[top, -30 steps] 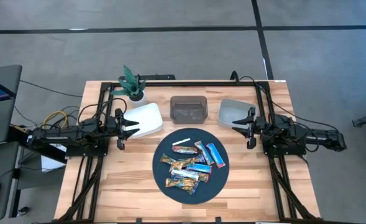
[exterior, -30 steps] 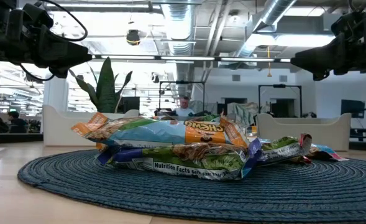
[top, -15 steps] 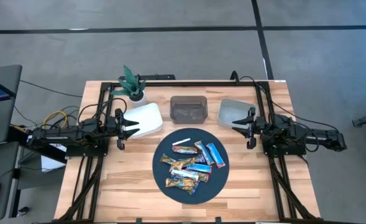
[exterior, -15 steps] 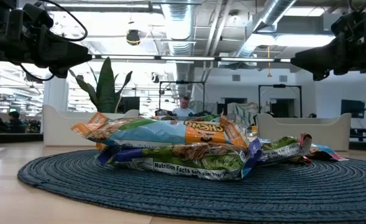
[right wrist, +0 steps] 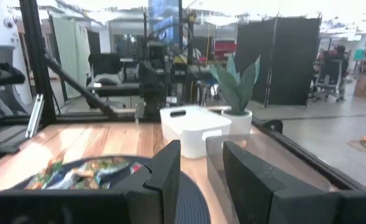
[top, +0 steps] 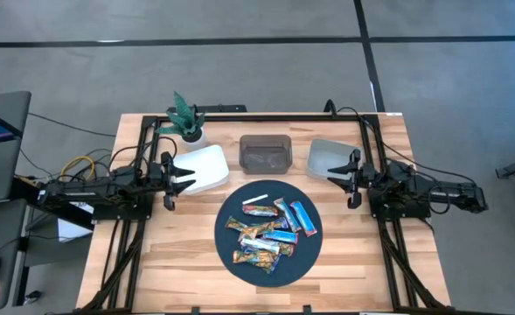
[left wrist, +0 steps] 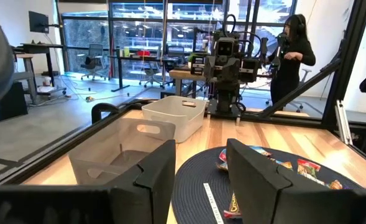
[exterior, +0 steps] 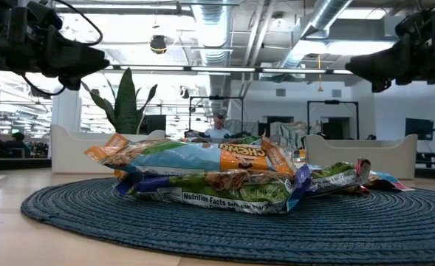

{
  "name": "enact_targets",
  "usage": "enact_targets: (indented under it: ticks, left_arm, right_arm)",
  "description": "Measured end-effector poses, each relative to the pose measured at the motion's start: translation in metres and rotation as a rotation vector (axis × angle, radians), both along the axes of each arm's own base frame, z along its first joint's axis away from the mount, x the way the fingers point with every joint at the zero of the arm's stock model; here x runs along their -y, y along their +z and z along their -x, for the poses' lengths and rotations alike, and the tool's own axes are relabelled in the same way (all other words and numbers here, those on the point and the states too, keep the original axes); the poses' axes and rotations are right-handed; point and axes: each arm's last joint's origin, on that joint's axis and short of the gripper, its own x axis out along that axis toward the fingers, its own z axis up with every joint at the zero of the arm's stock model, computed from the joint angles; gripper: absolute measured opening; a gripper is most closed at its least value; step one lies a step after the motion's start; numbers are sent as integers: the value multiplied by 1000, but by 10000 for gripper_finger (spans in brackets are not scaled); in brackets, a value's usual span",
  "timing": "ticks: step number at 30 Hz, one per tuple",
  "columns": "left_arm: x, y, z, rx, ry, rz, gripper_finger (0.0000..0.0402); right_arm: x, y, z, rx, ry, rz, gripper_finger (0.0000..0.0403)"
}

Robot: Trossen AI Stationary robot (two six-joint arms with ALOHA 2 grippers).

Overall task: Pick and place Granola Bars by type
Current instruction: Put the red granola bar into the black bin

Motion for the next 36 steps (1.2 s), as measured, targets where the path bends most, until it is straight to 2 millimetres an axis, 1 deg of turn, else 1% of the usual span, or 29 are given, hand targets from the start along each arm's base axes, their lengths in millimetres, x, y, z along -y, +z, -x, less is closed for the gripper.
enact_targets:
  ticks: [2,6,10,13,16,18,22,24,27,29,31,33,36]
  left_arm:
    - [0,0,0,0,1,-10,138]
    - [0,3,0,25,13,-14,138]
    - [1,8,1,66,-7,-106,138]
    - [4,24,5,217,-84,-259,138]
    - [8,43,11,360,-160,-408,138]
    - [10,56,18,465,-166,-488,138]
    - [11,74,27,576,-177,-524,138]
    - [12,83,31,610,-183,-541,138]
    - [13,96,35,641,-217,-588,138]
    - [13,106,35,636,-223,-589,138]
    - [13,117,28,580,-214,-572,138]
    - [11,124,13,470,-207,-548,138]
    - [10,126,-18,283,-239,-511,138]
  right_arm:
    - [0,1,0,6,0,1,117]
    - [0,7,1,76,0,8,117]
    - [0,19,3,196,1,22,117]
    - [-2,38,8,277,25,80,117]
    - [-5,59,15,331,64,207,117]
    - [-6,70,18,357,81,318,117]
    - [-10,94,23,493,111,594,117]
    - [-12,104,25,569,131,636,117]
    - [-12,121,25,625,130,586,117]
    - [-11,128,18,584,153,541,117]
    - [-9,133,7,504,183,490,117]
    - [-7,135,-10,404,191,422,117]
    - [-4,135,-37,254,204,317,117]
